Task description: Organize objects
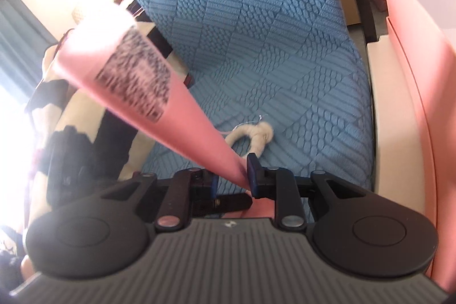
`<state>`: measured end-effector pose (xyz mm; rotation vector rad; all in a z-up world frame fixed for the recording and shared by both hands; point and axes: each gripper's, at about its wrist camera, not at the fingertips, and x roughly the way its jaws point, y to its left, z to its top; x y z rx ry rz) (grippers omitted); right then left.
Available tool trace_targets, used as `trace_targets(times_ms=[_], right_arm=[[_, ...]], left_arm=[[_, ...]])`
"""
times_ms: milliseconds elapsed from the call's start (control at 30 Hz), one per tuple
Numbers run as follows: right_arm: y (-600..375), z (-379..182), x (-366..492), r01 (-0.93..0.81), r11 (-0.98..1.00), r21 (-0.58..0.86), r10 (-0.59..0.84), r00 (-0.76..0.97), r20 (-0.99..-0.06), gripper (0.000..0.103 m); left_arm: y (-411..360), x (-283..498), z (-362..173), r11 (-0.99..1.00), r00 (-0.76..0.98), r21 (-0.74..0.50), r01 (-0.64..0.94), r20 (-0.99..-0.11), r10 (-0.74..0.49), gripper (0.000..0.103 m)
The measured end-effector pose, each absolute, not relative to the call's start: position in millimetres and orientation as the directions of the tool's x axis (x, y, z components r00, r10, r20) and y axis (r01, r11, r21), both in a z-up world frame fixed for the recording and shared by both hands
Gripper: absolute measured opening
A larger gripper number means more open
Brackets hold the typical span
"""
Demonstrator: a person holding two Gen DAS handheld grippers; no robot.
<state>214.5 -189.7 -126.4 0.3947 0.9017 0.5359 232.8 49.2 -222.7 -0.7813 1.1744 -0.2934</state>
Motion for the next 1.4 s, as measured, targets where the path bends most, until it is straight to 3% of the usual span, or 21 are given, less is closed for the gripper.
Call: trace_targets(times_ms=[233, 633, 967, 1133, 1400], right_arm=[[-180, -124, 200, -0.310, 0.826, 0.470, 0.562, 0.513, -0.649, 0.024], [-132, -129, 166, -0.473, 0.862, 0.180, 0.449, 0.548, -0.706, 0.024], [-96, -149, 151, -0.596, 0.802, -0.042, 0.363, 0.543, -0.757, 0.027], [-88, -151, 146, -0.620, 0.778, -0.101, 0.342, 0.553, -0.760, 0.028], [-88, -151, 146, -0.650, 0.752, -0.115, 0.350, 0.541, -0.765, 0.029]], left_arm=[[56, 237, -226, 0.678, 0.371, -0.698, -0.230, -0.707, -0.602, 0.009], [83, 245, -209, 0.729, 0.396, -0.630, -0.267, -0.761, -0.513, 0.009], [67, 252, -174, 0.760, 0.381, -0.649, 0.036, -0.694, -0.611, 0.009], [37, 258, -170, 0.785, 0.287, -0.580, 0.216, -0.731, -0.619, 0.010], [20, 267, -192, 0.819, 0.186, -0.505, 0.272, -0.807, -0.560, 0.010]])
